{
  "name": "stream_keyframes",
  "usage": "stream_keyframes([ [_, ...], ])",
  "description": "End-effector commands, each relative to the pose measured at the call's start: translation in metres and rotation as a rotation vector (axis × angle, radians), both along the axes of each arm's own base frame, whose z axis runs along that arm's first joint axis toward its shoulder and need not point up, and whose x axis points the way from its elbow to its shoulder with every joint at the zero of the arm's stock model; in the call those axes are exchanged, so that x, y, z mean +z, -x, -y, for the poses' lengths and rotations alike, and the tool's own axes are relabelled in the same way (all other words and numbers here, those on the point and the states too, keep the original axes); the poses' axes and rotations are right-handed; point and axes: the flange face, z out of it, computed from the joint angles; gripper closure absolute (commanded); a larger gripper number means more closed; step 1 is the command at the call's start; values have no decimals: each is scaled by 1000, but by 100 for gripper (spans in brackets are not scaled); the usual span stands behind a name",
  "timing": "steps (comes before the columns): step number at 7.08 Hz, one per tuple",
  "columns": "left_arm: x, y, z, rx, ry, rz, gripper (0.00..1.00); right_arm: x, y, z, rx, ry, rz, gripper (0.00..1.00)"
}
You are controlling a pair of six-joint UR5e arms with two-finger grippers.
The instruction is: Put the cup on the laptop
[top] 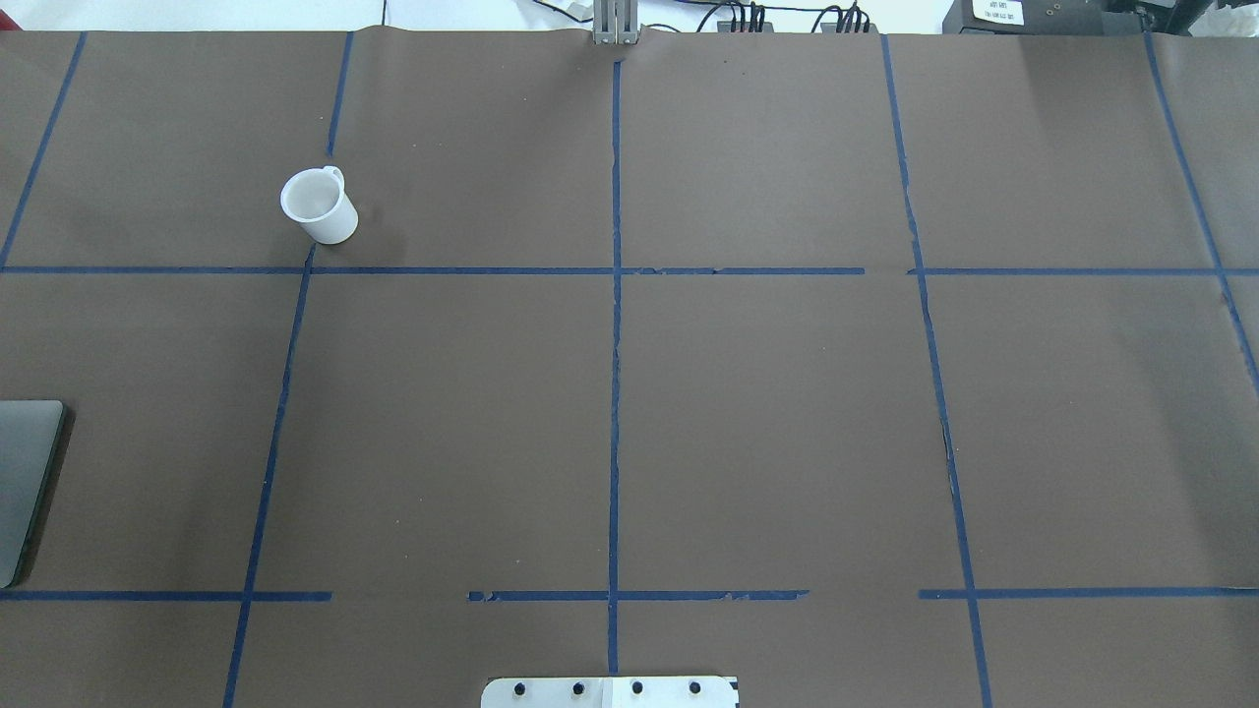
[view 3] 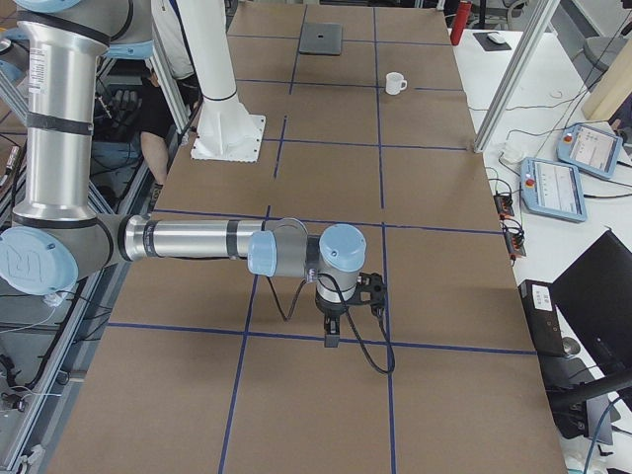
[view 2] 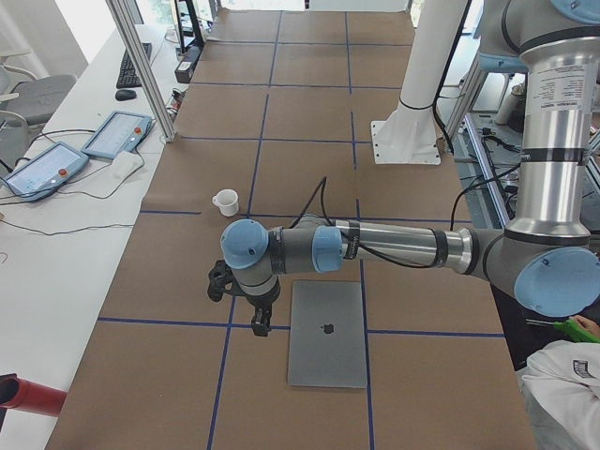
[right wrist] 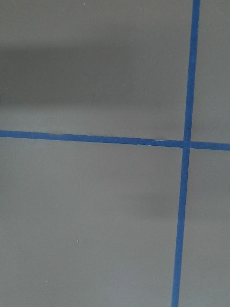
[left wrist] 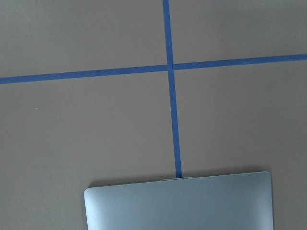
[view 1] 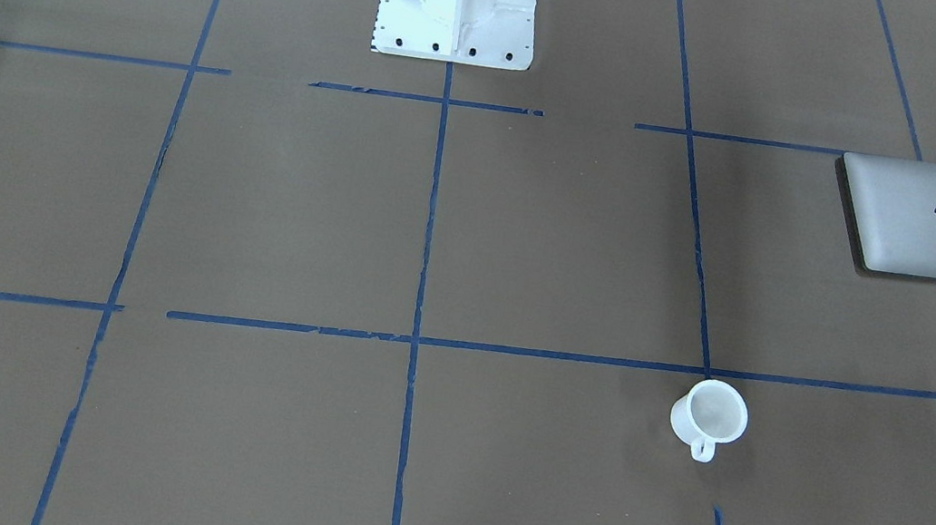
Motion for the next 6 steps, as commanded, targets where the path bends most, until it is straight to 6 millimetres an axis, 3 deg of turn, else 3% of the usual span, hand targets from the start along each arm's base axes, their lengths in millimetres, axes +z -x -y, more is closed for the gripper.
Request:
stream_keyframes([
  [1, -12, 7, 3, -22, -17, 4, 0, 0, 0, 0, 0, 0, 0, 0],
  [3, -2, 8, 0, -23, -3, -1, 0, -1, 0, 1, 0, -1, 0, 0],
  [5, -20, -3, 13, 1, -167, 2, 0, 0, 0, 0, 0, 2, 0, 0],
  [6, -37, -44, 24, 1, -203, -33, 0, 0, 0, 0, 0, 0, 0, 0],
])
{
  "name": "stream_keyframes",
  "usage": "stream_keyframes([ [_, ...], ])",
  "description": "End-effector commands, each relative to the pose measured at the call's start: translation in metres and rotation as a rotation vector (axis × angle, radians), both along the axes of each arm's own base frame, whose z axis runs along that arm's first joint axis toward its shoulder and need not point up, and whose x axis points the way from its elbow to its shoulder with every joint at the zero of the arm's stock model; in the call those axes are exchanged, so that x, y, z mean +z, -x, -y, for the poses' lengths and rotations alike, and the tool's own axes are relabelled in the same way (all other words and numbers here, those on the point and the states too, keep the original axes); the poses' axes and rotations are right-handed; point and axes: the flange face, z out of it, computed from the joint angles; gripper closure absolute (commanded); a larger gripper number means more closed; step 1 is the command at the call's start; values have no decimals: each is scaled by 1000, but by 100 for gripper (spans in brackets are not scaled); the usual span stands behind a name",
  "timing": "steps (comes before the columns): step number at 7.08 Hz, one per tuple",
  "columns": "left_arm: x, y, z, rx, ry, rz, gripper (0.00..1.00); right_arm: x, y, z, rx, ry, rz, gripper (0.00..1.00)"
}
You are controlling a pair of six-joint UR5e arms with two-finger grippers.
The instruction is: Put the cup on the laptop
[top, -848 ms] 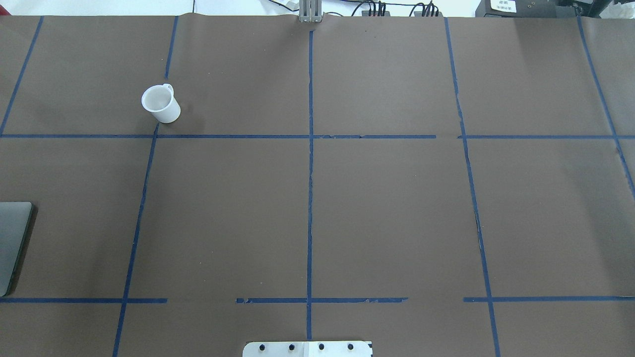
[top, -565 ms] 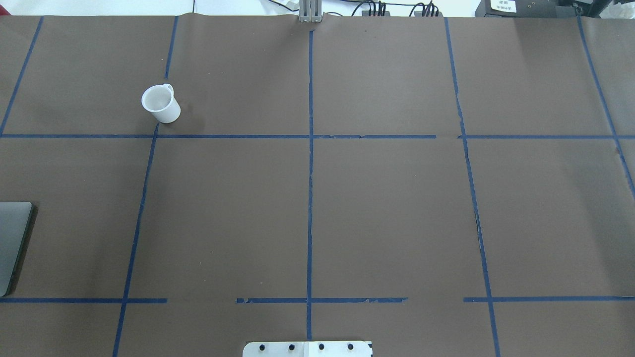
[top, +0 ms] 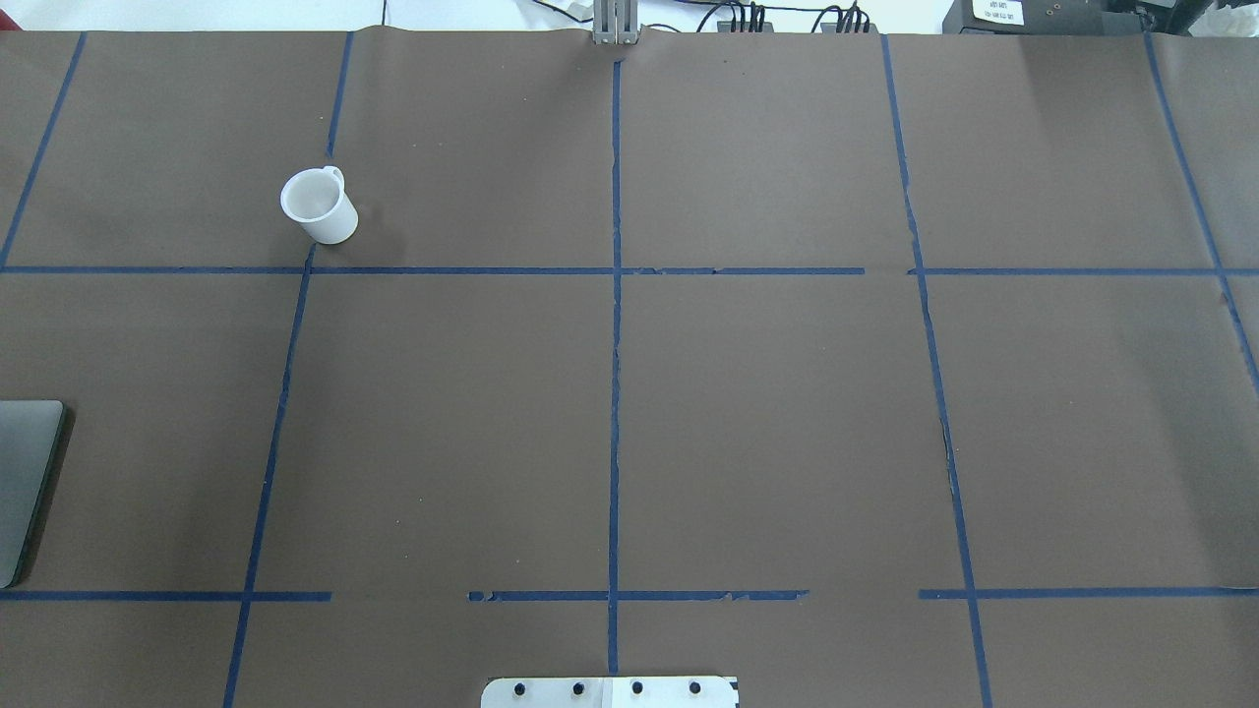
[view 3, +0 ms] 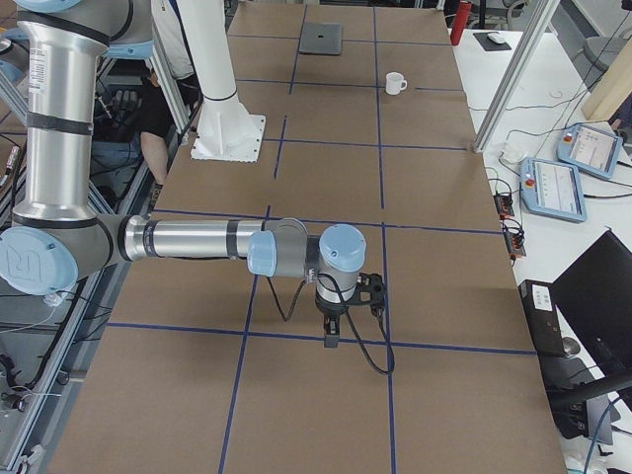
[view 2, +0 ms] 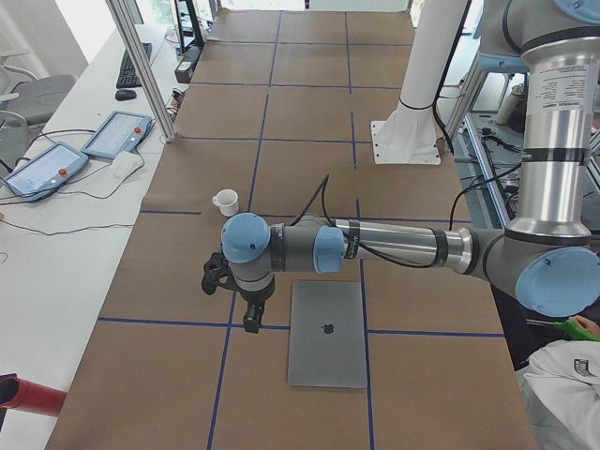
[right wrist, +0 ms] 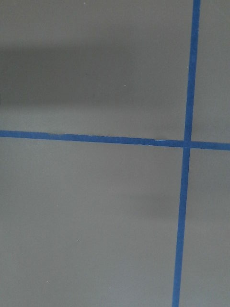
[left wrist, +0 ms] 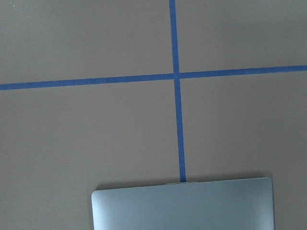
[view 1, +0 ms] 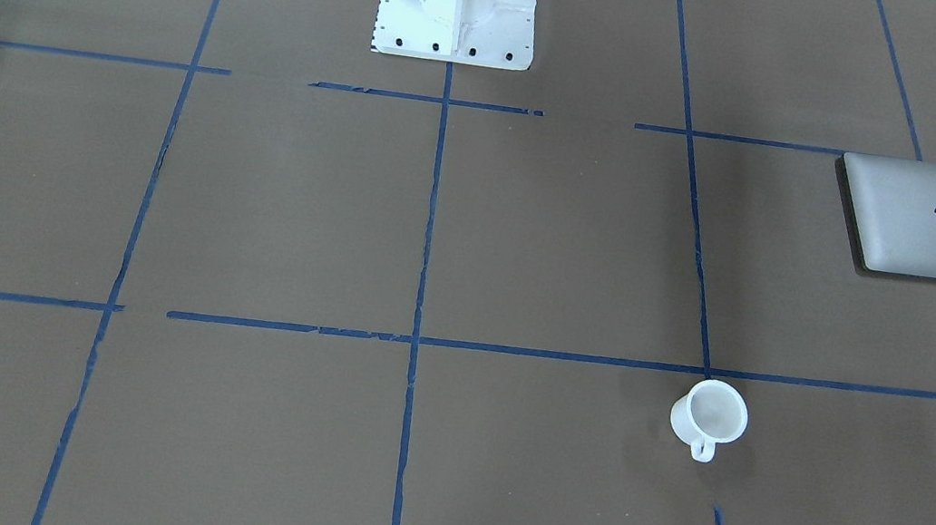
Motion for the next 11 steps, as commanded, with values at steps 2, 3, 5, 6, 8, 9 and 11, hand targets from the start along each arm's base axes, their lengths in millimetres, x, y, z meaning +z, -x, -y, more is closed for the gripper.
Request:
stream_keyframes([
  [2, -77, -124, 57, -37, -41, -85, 0, 0, 0, 0, 0, -1, 0, 0],
  [3, -108, -166, 77, -14, -36, -102, 0, 0, 0, 0, 0, -1, 0, 0],
  [5, -156, -272, 121, -14, -15, -49, 0, -1, 0, 1, 0, -2, 0, 0],
  [6, -179, -304, 161, -14, -10, -45, 0, 0, 0, 0, 0, 1, 0, 0],
  [8, -196, -357, 202, 15, -14, -12, 0, -1, 0, 1, 0, -2, 0, 0],
  [9, -201, -373, 217, -8, -3, 13, 0, 0, 0, 0, 0, -1, 0, 0],
  [11, -212, -406, 236, -33, 3, -21, 1, -1, 0, 1, 0, -2, 0, 0],
])
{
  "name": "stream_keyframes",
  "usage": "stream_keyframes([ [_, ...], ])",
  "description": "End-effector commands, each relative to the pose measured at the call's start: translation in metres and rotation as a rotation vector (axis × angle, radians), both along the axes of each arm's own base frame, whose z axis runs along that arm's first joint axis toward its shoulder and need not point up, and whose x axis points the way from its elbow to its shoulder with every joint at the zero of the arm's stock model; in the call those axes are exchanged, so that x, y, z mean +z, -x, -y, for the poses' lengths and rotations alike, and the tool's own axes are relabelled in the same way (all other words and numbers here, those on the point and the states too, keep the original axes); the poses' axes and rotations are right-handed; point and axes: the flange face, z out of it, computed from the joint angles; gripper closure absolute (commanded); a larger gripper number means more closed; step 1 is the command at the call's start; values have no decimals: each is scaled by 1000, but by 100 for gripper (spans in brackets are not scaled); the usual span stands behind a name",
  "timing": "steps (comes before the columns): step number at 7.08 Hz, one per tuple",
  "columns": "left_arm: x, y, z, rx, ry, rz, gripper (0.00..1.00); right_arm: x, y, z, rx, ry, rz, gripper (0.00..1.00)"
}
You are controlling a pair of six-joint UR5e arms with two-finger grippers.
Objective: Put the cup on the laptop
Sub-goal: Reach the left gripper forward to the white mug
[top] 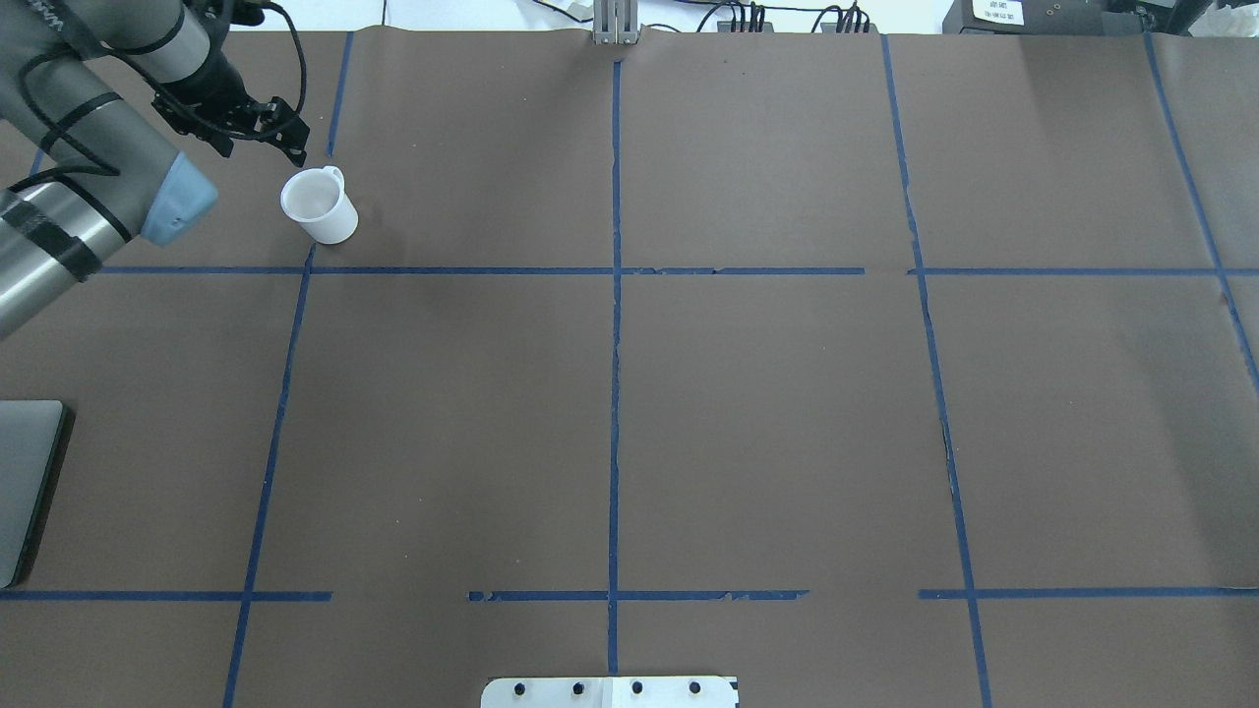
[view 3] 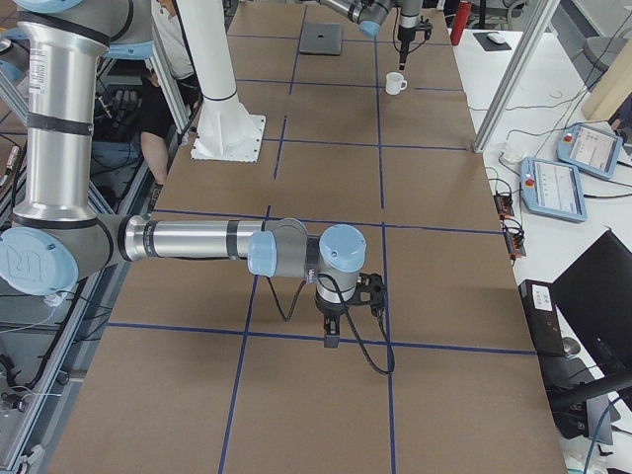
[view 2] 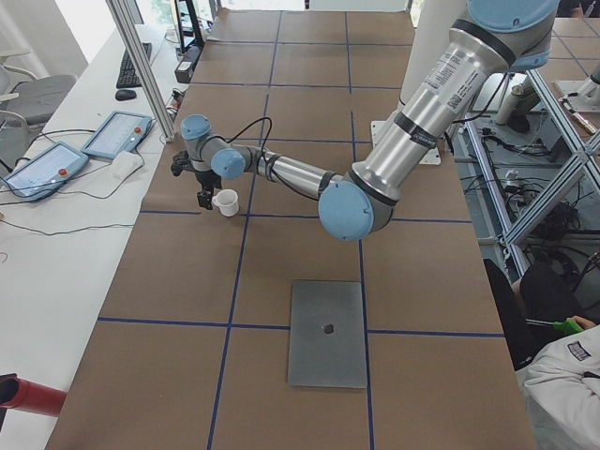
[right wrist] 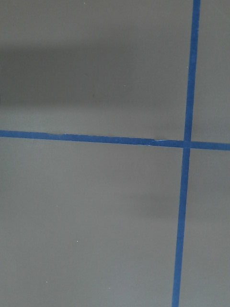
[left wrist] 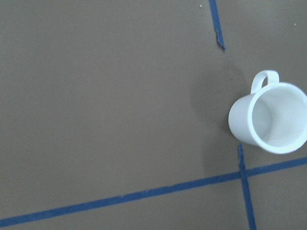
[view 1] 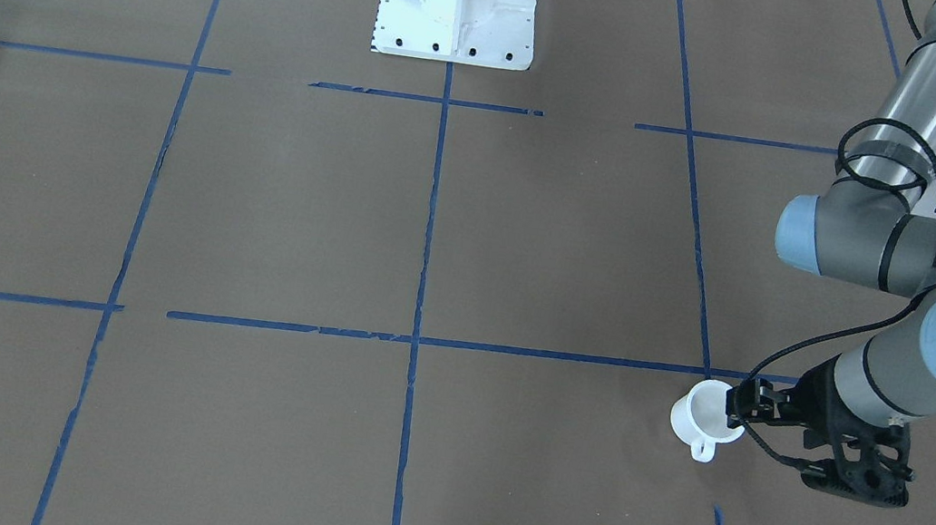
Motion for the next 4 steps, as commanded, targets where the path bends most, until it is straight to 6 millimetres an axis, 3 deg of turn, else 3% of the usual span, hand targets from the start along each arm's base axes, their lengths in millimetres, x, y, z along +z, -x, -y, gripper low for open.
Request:
stream_keyframes([
  [1, -4, -24, 22, -25, 7, -18, 1, 0, 0, 0, 0, 0, 0, 0],
  [4, 20, -56, 11, -30, 31, -35, 3, 0, 0, 0, 0, 0, 0, 0],
])
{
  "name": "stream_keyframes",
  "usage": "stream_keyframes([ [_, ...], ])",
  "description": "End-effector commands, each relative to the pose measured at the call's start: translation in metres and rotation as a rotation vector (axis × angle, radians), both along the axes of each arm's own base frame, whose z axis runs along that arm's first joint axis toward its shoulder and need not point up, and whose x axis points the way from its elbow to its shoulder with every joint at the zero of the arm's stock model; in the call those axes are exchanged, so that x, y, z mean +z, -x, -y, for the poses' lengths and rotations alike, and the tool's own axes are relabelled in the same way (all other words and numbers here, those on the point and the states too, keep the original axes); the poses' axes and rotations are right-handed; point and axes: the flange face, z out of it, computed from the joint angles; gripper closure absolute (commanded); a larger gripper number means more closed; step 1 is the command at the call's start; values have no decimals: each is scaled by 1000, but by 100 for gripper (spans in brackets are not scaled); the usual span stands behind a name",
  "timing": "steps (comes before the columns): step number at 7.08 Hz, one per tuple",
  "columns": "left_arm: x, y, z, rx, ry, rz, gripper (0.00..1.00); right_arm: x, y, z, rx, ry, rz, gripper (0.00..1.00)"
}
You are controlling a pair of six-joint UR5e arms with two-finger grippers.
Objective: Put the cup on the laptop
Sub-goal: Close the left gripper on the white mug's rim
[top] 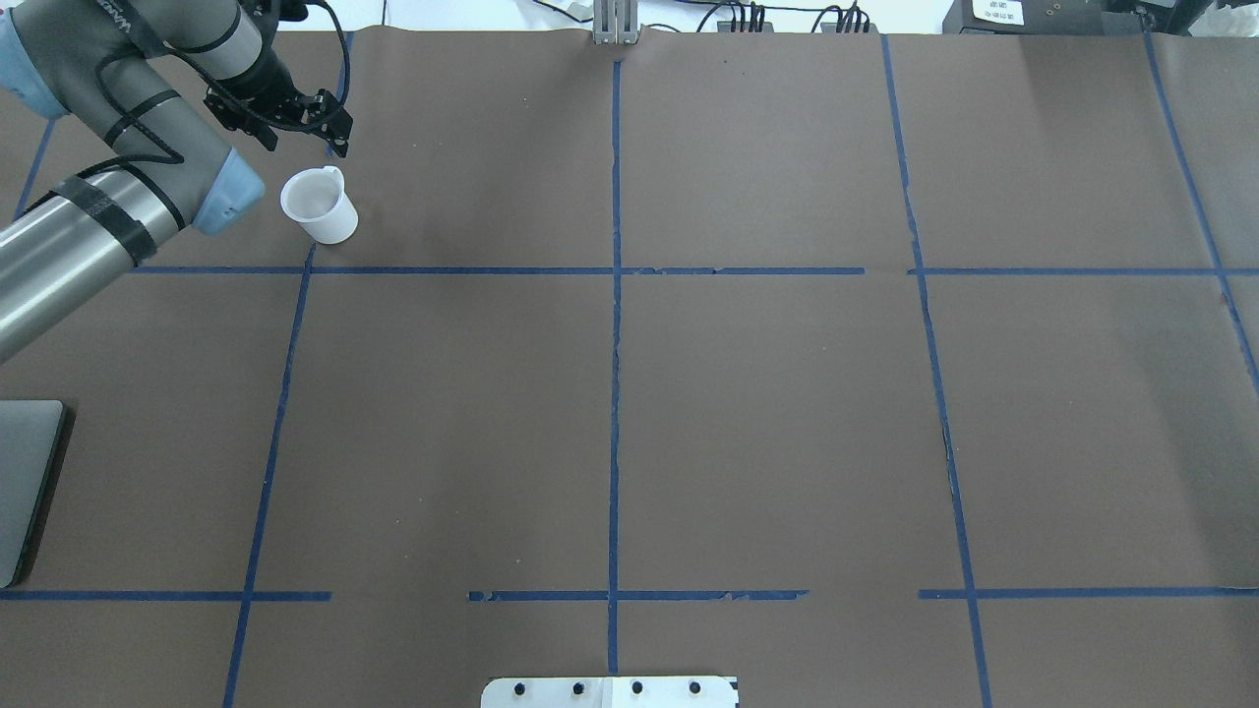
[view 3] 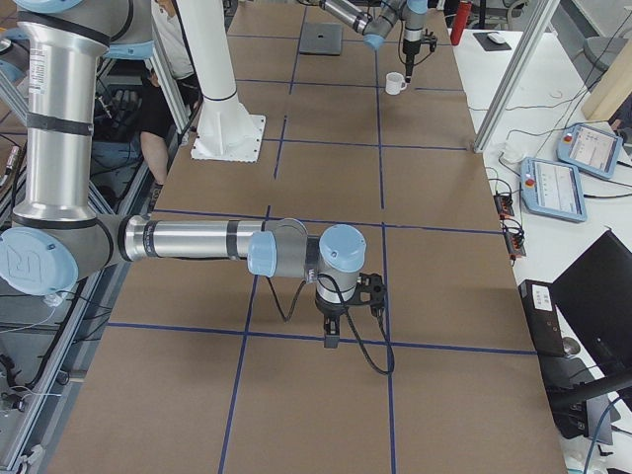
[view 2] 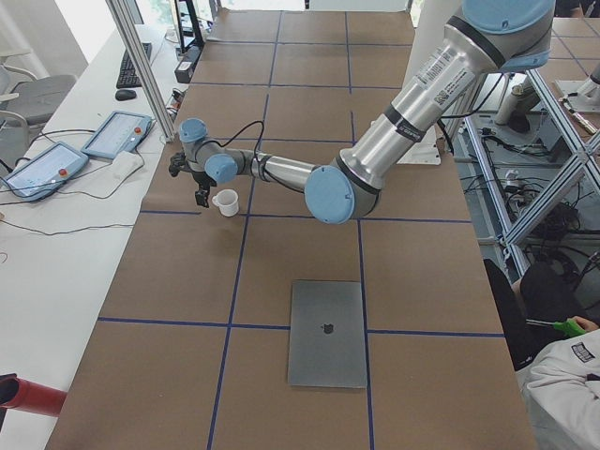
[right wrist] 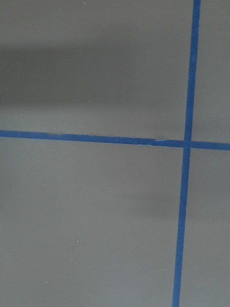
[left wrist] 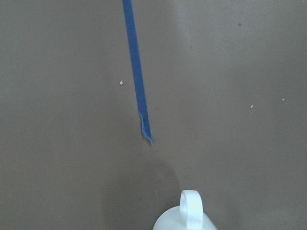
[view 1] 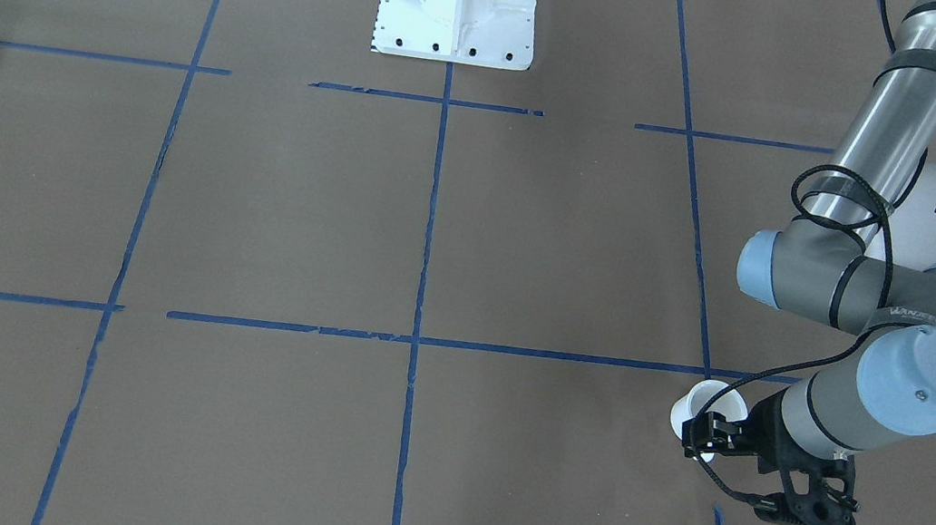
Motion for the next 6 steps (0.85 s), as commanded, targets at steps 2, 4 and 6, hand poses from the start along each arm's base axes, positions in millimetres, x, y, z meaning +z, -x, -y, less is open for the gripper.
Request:
stream_keyframes([
  [2, 15, -24, -9, 5, -8, 18, 6, 0, 0, 0, 0, 0, 0, 0],
  [4, 17, -25, -9, 6, -7, 19, 30, -1, 0, 1, 0, -2, 0, 0],
  [6, 16, -26, -9, 4, -4, 19, 89, 0, 0, 0, 0, 1, 0, 0],
])
